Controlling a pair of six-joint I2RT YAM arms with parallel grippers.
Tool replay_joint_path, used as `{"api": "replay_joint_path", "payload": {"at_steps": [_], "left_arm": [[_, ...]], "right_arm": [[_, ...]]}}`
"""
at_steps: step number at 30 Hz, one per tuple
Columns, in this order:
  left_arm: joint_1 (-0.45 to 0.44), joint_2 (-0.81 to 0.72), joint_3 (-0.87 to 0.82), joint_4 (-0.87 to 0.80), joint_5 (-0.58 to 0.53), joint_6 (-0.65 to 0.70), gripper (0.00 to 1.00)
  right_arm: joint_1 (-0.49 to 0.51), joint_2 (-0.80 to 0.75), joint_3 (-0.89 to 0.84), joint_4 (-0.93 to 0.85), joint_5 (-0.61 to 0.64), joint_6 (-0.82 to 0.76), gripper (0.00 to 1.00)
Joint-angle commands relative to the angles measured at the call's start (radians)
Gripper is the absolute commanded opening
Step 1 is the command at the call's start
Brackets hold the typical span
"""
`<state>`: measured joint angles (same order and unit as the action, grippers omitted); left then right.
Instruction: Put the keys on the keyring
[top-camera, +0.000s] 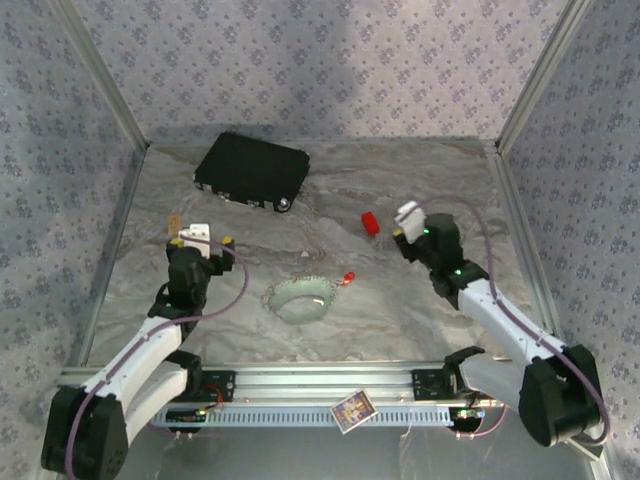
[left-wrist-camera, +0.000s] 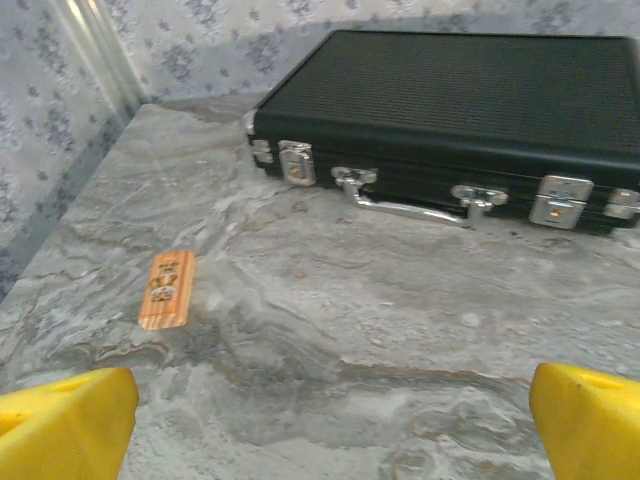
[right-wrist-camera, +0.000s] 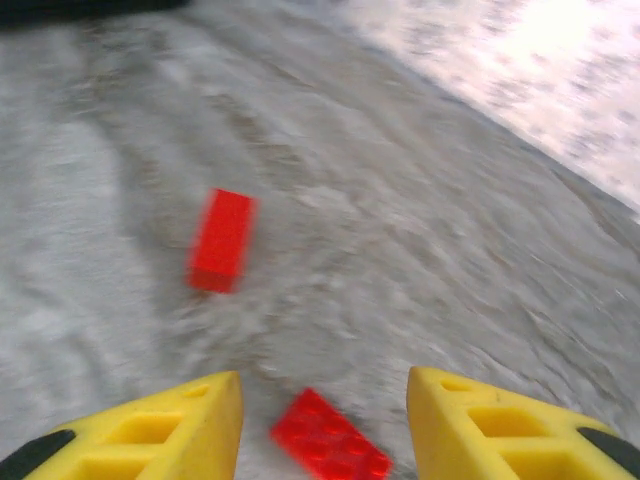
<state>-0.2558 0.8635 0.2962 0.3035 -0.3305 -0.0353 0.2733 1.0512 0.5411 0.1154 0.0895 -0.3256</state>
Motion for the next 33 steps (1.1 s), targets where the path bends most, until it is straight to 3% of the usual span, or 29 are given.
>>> {"api": "replay_joint_path", "payload": {"at_steps": [1, 4, 6, 10, 15, 17, 21, 28, 31, 32, 33], "left_arm": [[0.049, 0.063, -0.006, 0.145, 0.02, -0.008, 1.0], [0.09, 0.149, -0.006, 0.187, 0.041, -0.023, 1.0], [0.104, 0.193, -0.01, 0.23, 0.059, -0.027, 1.0], [0.12, 0.264, -0.009, 0.306, 0.073, -0.025, 1.0], [0.138, 0.376, -0.004, 0.414, 0.119, -0.005, 1.0], [0.142, 0.404, 0.017, 0.405, 0.133, 0.01, 0.99], [0.159, 0.462, 0.027, 0.482, 0.157, 0.075, 1.0], [0.218, 0.676, 0.004, 0.746, 0.201, 0.043, 1.0], [0.251, 0.668, 0.122, 0.505, 0.182, -0.001, 1.0], [0.275, 0.671, 0.096, 0.557, 0.232, -0.016, 1.0], [0.275, 0.667, 0.097, 0.543, 0.21, -0.027, 1.0]], "right_arm": [[-0.163, 0.043, -0.157, 0.356, -0.023, 0.207, 0.49], [-0.264, 0.161, -0.231, 0.542, -0.076, 0.263, 0.48], [-0.274, 0.243, -0.238, 0.639, -0.071, 0.265, 0.47], [-0.288, 0.32, -0.187, 0.62, -0.157, 0.236, 0.45], [-0.292, 0.479, -0.21, 0.826, -0.139, 0.251, 0.46], [-0.308, 0.461, -0.162, 0.696, -0.157, 0.263, 0.46], [-0.33, 0.47, -0.154, 0.701, -0.168, 0.287, 0.49], [-0.331, 0.47, -0.152, 0.695, -0.17, 0.288, 0.55], [-0.331, 0.47, -0.15, 0.695, -0.168, 0.287, 0.55], [-0.331, 0.47, -0.151, 0.695, -0.168, 0.287, 0.55], [-0.332, 0.47, -0.151, 0.695, -0.169, 0.287, 0.55]]}}
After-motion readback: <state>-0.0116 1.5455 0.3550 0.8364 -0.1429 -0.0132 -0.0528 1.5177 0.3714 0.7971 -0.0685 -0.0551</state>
